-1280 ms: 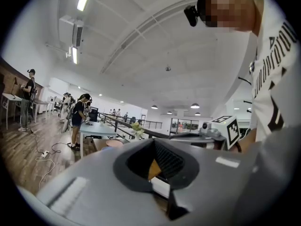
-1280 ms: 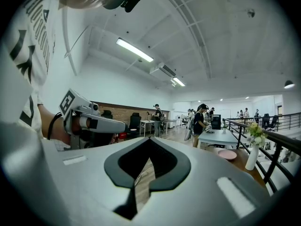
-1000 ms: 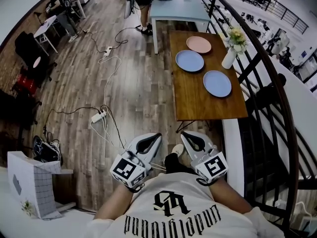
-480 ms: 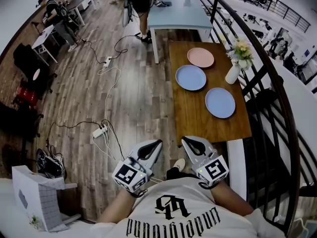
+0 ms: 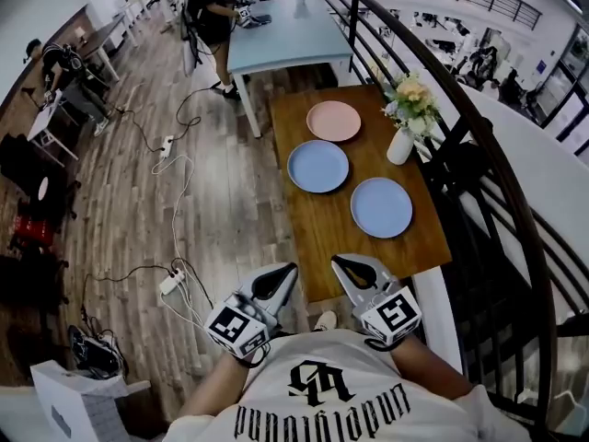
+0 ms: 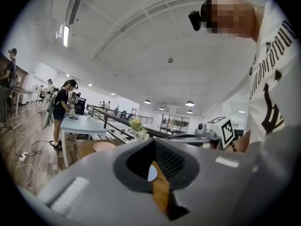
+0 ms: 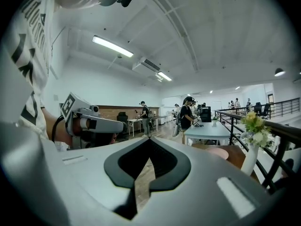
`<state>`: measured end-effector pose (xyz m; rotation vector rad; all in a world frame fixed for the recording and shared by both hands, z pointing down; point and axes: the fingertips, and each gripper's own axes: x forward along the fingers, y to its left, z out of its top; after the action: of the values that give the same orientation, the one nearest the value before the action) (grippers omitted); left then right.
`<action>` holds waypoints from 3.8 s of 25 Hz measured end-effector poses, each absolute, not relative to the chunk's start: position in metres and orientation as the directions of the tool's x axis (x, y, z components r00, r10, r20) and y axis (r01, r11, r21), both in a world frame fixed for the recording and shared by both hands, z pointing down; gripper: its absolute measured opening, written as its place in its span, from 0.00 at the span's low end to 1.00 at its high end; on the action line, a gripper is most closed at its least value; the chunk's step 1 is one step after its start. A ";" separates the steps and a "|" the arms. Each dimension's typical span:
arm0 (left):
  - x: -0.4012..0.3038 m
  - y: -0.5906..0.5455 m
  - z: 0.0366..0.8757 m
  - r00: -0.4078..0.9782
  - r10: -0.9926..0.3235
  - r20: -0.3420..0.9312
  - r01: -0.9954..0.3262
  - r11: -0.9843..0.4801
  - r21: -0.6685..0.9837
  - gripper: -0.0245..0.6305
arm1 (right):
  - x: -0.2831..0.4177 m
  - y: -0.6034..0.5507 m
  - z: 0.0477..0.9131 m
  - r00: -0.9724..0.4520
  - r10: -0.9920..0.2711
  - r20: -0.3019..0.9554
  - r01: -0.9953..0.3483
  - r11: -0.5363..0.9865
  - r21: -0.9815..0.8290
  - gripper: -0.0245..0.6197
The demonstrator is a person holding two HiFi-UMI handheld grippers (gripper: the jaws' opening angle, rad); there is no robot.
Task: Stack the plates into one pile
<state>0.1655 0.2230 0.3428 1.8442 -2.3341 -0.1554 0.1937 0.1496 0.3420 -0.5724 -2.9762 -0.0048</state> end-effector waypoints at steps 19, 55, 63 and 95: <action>0.105 0.056 0.349 0.255 -0.963 0.091 -0.953 -0.234 0.190 0.11 | 0.173 0.003 0.353 -0.981 -0.108 0.161 -0.116 0.992 -0.041 0.04; 0.066 -0.087 0.484 0.701 -0.653 0.286 -0.712 -0.628 0.314 0.11 | 0.196 -0.127 0.547 -0.649 -0.531 0.545 -0.736 0.619 -0.274 0.17; 0.061 -0.107 0.530 0.675 -0.652 0.345 -0.737 -0.583 0.342 0.11 | 0.207 -0.158 0.625 -0.606 -0.467 0.644 -0.770 0.549 -0.325 0.17; 0.071 -0.120 0.648 0.627 -0.602 0.494 -0.779 -0.502 0.376 0.11 | 0.206 -0.207 0.742 -0.535 -0.323 0.781 -0.801 0.488 -0.347 0.14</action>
<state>0.0706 -0.1196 0.6480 2.2743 -1.0781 0.4029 0.2059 -0.2067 0.7424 0.9227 -2.0857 0.9502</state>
